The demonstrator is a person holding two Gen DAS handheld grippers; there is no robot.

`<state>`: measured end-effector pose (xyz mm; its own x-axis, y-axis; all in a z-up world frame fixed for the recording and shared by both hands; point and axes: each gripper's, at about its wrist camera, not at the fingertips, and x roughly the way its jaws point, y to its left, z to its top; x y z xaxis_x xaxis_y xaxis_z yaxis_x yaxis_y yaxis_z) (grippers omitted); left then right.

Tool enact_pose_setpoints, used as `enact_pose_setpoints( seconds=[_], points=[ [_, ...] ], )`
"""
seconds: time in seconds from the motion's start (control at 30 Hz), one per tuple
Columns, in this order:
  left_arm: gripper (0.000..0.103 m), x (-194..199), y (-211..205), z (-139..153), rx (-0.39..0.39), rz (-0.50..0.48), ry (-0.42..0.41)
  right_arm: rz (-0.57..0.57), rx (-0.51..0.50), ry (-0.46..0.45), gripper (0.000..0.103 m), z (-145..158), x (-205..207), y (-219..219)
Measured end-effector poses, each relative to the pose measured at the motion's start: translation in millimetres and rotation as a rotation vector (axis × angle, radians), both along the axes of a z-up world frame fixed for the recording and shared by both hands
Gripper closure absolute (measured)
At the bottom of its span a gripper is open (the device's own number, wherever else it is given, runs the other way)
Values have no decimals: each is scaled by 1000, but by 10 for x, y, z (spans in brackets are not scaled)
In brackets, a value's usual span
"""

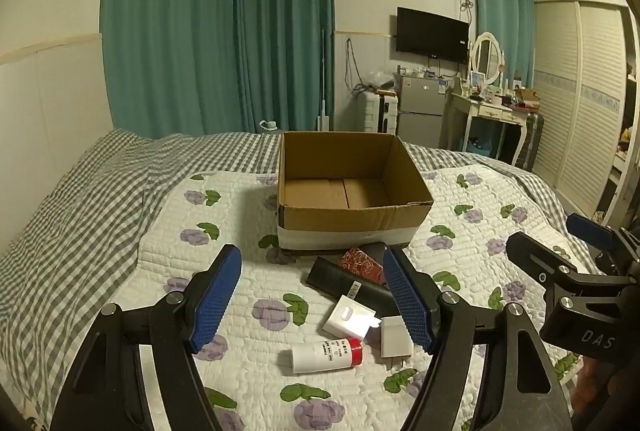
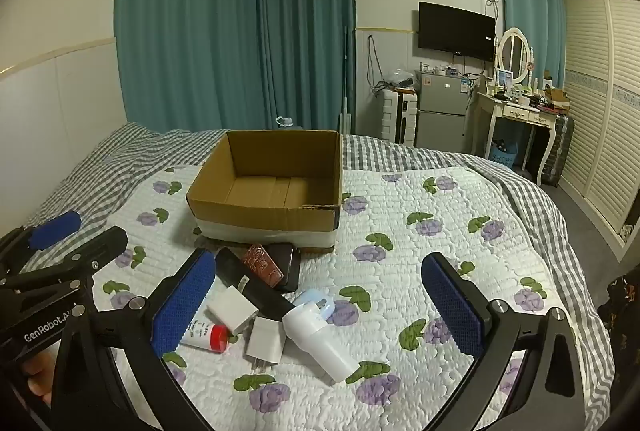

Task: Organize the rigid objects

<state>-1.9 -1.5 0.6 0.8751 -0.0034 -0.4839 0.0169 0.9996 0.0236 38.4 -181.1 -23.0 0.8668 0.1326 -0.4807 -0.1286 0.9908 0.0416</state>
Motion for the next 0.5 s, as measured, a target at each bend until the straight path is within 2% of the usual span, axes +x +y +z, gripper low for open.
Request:
enact_pose_setpoints(
  seconds=[0.5],
  points=[
    [27, -6, 33, -20, -14, 12, 12, 0, 2, 15, 0, 29, 5, 8]
  ],
)
